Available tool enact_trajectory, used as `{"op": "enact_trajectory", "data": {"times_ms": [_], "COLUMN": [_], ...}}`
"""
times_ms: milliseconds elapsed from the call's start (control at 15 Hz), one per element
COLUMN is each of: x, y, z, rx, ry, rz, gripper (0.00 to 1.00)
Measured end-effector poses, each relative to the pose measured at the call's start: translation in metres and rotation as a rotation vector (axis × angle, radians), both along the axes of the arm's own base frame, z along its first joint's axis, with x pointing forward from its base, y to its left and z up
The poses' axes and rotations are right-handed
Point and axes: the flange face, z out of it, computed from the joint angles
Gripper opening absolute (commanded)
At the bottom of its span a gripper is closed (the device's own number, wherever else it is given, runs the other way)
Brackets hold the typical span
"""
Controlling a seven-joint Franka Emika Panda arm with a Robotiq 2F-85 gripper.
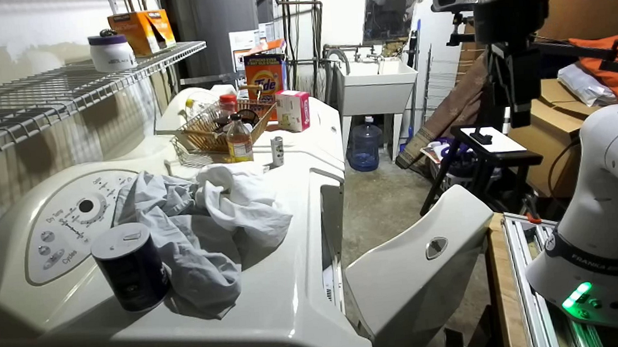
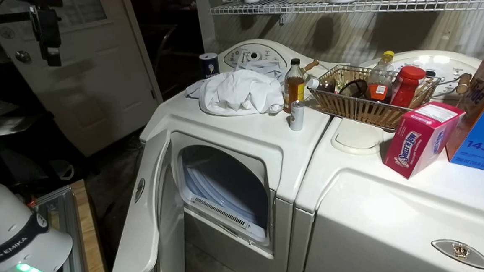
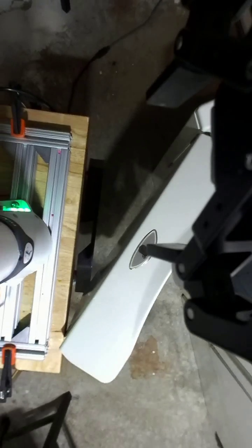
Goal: Close the door of the device
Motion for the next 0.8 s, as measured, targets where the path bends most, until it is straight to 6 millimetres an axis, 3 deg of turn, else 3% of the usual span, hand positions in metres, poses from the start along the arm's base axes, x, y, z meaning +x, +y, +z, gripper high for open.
{"op": "enact_trajectory", "data": {"times_ms": [200, 400, 800], "x": [0.004, 0.003, 0.008], "y": [-0.042, -0.089, -0.192], "z": [-0.004, -0.022, -0.087], "rx": [0.04, 0.101, 0.106], "ry": [0.057, 0.096, 0.033], "rz": [-0.091, -0.128, -0.114], "gripper": [1.0, 1.0, 1.0]}}
